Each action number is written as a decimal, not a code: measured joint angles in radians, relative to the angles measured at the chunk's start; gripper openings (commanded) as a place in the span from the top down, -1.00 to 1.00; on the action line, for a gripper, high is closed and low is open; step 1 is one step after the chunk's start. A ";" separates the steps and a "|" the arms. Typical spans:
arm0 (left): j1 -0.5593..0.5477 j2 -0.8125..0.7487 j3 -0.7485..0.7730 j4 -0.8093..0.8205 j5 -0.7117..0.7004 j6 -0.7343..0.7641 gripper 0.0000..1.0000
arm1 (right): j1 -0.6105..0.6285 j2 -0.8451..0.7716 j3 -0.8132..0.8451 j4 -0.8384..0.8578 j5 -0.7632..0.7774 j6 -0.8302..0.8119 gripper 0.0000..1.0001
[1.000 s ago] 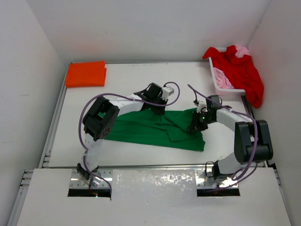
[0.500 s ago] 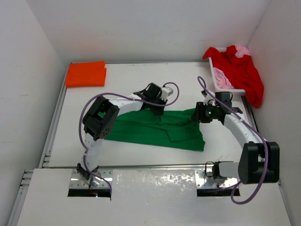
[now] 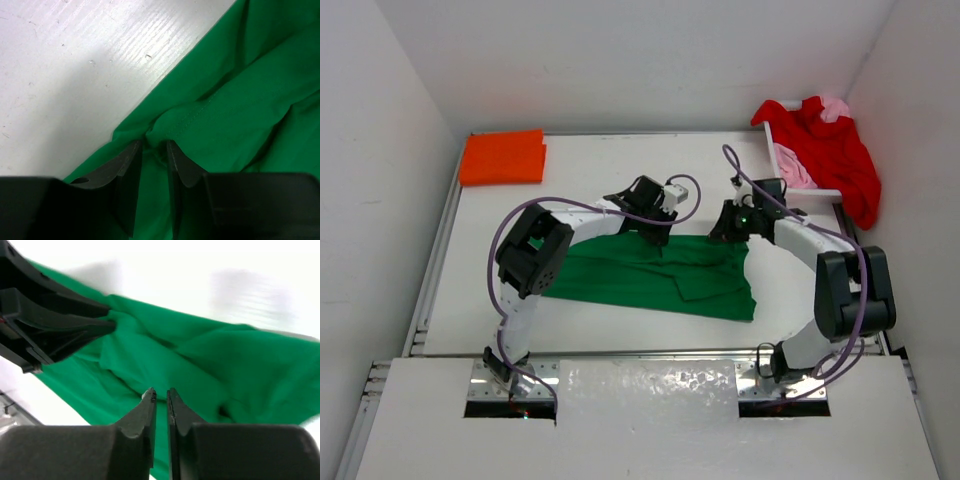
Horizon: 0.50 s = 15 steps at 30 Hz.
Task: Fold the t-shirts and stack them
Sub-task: Fold the other side of the tshirt into a rectangle
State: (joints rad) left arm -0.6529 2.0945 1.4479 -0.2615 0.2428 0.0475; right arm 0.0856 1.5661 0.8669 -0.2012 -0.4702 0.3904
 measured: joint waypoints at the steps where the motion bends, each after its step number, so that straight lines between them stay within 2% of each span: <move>1: 0.000 0.000 0.000 -0.002 0.002 0.000 0.48 | 0.017 0.010 -0.001 0.019 0.003 0.025 0.90; 5: 0.000 0.000 0.000 -0.019 -0.003 0.000 0.42 | 0.034 0.058 -0.015 0.060 0.031 0.069 0.95; 11: 0.000 0.000 0.011 -0.057 -0.038 0.019 0.42 | 0.023 0.215 -0.022 0.071 0.081 0.116 1.00; 15: 0.000 0.000 0.011 -0.075 -0.042 0.027 0.42 | 0.021 0.214 -0.023 0.078 0.090 0.134 1.00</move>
State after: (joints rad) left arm -0.6529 2.0945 1.4590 -0.3367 0.2008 0.0750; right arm 0.1066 1.7805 0.8444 -0.1230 -0.3805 0.5247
